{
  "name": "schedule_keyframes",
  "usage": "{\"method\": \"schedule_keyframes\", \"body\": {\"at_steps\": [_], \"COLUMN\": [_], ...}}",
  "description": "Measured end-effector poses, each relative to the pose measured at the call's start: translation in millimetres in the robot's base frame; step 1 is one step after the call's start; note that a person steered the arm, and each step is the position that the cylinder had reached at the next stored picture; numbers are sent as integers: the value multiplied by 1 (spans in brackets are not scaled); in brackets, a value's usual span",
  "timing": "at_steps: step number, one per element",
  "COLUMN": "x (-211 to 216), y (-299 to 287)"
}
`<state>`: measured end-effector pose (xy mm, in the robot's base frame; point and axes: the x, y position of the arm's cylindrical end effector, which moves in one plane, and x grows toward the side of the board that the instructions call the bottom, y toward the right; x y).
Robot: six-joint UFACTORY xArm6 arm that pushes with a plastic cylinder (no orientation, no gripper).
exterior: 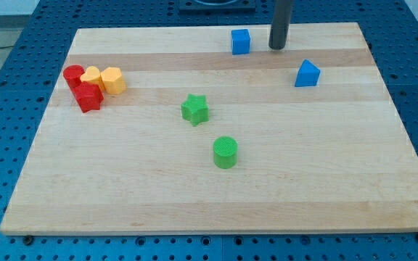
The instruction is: Place the cube to the top center
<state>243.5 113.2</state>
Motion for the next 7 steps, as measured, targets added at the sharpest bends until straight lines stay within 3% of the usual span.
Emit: {"method": "schedule_keyframes", "body": {"at_steps": [2,5,7], "x": [2,42,40], "y": [-35,-89,-125]}}
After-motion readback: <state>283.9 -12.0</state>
